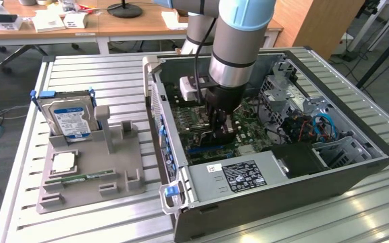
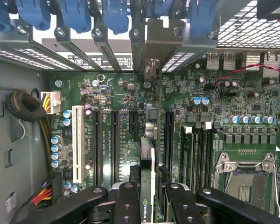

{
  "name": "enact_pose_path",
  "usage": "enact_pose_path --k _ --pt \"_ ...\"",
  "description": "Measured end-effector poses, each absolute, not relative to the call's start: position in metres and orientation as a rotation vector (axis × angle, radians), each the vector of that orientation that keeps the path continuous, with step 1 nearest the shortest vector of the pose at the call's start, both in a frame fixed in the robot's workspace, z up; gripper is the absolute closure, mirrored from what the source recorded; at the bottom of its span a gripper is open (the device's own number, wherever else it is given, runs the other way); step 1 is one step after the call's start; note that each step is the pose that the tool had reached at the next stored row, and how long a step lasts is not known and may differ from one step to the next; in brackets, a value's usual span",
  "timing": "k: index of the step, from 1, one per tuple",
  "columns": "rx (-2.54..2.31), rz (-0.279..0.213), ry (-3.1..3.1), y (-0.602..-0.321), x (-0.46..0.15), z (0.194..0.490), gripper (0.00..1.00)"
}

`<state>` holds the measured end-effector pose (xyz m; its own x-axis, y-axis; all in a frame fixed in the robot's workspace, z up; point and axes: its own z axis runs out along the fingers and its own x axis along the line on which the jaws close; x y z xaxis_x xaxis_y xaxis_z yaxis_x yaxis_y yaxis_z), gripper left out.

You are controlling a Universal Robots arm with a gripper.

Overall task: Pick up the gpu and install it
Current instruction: 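Insert the gpu into the slot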

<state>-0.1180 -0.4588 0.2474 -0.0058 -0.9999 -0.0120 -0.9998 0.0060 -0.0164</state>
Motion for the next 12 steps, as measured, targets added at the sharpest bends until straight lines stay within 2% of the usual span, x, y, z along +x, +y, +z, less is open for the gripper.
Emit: enact_pose_path --k 12 --pt "-2.199 -0.001 2.212 -0.4589 -0.118 0.2473 0.74"
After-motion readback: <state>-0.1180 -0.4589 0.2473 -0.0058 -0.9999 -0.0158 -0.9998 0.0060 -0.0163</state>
